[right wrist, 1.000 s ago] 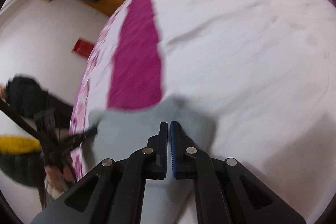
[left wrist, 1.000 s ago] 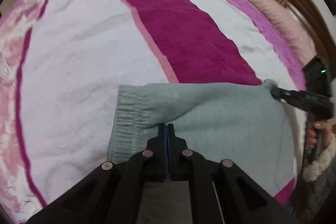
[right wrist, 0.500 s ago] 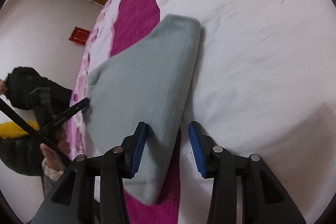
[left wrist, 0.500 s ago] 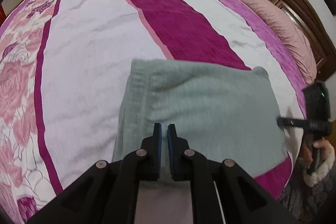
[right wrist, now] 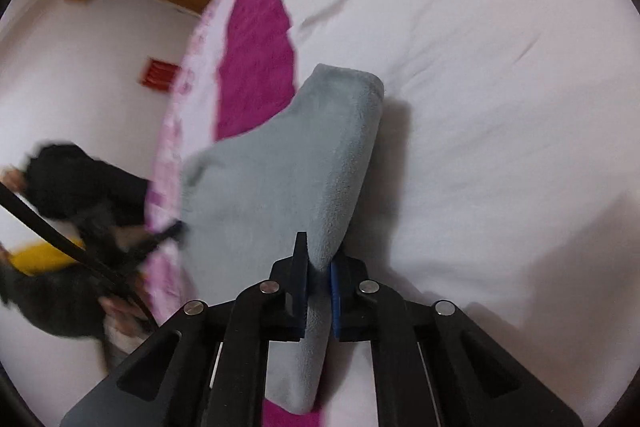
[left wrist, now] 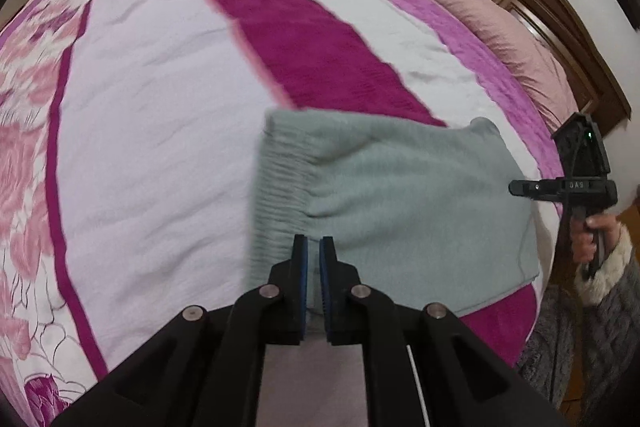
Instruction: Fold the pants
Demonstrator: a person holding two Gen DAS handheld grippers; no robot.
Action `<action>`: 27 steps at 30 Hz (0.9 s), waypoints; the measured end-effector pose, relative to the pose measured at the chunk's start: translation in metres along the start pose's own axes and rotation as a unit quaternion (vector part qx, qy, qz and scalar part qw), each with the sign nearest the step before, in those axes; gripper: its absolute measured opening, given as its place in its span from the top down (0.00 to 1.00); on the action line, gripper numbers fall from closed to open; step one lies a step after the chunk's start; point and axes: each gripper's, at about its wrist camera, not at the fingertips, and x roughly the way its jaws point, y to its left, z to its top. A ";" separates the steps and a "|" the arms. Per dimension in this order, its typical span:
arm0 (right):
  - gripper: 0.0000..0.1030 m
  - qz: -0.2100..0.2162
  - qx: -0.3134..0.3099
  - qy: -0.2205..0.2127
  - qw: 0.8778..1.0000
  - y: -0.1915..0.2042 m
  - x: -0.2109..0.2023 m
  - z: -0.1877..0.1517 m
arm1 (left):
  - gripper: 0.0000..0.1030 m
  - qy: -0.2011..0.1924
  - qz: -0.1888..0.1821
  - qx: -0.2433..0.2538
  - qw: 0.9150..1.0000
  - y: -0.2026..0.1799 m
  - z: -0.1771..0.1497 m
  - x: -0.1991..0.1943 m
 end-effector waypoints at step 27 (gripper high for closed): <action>0.61 -0.214 0.080 -0.202 0.952 -0.047 -0.119 -0.106 | 0.81 -0.029 0.011 0.084 0.996 -0.178 0.025 0.035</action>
